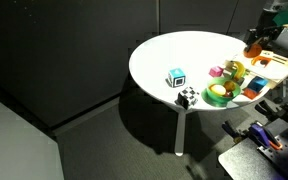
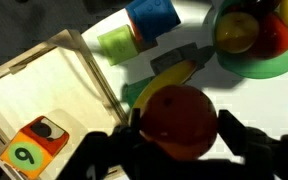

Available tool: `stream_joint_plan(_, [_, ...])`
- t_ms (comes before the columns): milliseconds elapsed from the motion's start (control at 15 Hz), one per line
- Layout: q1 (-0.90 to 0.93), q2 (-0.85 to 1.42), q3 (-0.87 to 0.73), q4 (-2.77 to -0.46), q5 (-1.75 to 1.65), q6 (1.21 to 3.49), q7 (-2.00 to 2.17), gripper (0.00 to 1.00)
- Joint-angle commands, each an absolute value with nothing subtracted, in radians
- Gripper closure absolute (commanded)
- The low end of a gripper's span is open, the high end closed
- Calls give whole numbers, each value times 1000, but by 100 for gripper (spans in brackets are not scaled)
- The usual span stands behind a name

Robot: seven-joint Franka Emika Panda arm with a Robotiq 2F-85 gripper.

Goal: Put the orange plush toy on the tray

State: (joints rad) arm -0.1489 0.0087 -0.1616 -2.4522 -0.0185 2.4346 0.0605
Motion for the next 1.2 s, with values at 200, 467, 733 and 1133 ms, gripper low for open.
stream_joint_plan(200, [-212,30,-219,-2400,-18,2402,75,48])
stream_joint_plan(467, [-237,59,-247,-2387,-25,2433,75,48])
stream_joint_plan(733, [-246,95,-264,-2378,-50,2489,89,48])
stream_joint_plan(1133, [-241,162,-287,-2371,-99,2617,114,48])
